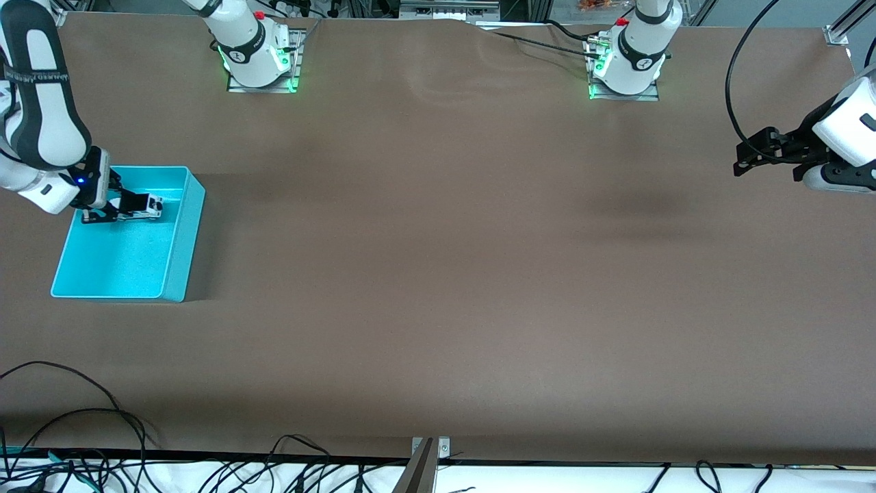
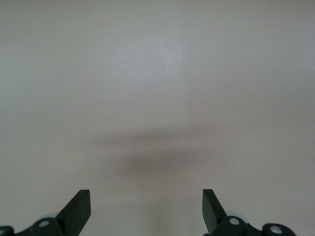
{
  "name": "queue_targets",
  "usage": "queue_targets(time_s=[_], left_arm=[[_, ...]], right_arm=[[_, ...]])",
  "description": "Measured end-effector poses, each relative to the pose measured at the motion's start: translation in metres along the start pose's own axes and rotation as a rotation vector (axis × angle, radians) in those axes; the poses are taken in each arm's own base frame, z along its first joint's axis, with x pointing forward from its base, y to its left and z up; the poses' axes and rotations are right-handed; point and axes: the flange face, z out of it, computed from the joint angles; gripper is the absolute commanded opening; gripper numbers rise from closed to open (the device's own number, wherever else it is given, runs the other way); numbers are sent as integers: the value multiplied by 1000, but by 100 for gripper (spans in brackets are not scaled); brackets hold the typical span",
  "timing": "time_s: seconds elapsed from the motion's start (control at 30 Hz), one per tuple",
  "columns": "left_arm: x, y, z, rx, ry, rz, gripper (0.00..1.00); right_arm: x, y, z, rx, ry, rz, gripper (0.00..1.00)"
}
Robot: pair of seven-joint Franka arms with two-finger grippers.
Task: Wind and store white jeep toy
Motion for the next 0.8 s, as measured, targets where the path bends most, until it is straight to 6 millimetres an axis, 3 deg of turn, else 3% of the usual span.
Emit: queue_targets(time_s=[0.33,0.43,0.57,0.63,0.67,0.8], left_arm=[[0,0,0,0,0,0,100],[0,0,0,0,-1,0,100],[0,0,1,0,-1,0,100],[0,0,1,0,-1,0,100],[0,0,1,0,-1,0,100],[0,0,1,0,-1,0,100]], right_arm=[[-14,-4,23,10,1,-9,22],[-14,-4,24,12,2,-9,28],[-14,-4,25,13,2,-11,53],[-14,-4,25,13,2,-11,80],[-14,-4,25,14,2,-10,100],[-14,-4,25,12,6,-7,100]])
